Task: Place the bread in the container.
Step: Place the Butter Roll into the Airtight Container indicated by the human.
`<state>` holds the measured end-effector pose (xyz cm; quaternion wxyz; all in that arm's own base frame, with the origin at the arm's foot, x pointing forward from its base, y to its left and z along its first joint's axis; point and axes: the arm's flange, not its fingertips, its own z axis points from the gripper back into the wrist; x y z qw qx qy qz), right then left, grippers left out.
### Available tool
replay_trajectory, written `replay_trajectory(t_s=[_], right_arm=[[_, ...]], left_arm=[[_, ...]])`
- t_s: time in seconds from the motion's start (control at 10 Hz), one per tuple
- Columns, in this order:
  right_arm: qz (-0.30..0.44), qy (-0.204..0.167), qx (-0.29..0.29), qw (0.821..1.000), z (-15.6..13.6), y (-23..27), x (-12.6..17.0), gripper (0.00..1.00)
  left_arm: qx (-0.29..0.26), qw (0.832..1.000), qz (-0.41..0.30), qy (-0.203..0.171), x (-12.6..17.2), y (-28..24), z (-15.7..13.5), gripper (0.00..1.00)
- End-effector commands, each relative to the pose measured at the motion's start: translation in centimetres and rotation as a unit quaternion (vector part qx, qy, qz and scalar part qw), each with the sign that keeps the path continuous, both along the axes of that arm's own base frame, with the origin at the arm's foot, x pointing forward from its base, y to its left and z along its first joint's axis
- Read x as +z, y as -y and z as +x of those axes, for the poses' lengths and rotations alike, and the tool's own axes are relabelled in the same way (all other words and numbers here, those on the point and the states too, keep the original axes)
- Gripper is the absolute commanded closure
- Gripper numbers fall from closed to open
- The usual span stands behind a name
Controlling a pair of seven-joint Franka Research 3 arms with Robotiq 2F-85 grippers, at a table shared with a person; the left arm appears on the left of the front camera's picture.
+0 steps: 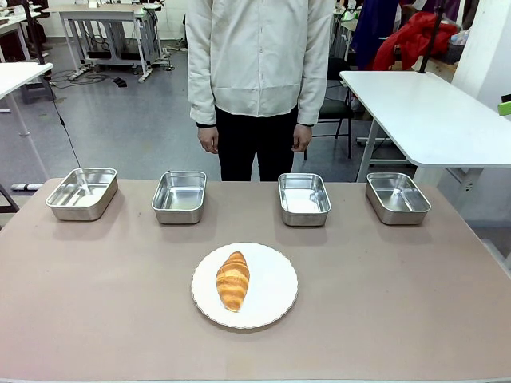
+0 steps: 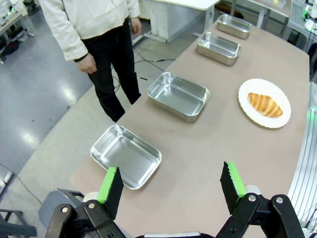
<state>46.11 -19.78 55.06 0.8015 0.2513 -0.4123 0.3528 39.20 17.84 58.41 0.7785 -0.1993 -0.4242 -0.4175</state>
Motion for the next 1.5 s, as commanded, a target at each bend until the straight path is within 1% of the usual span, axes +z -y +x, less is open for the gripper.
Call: replay_trajectory(t_s=[0.0,1.4], right_arm=[[0.001,0.002,0.0,1.0,0.02,-0.06,0.09,0.0],[0.001,0.002,0.0,1.0,0.02,-0.06,0.09,0.0]], left_arm=[[-0.006,1.0,0.001,0.005,0.05,-0.02,-0.13,0.0],[-0.006,1.0,0.001,0.005,0.05,-0.02,-0.13,0.0]])
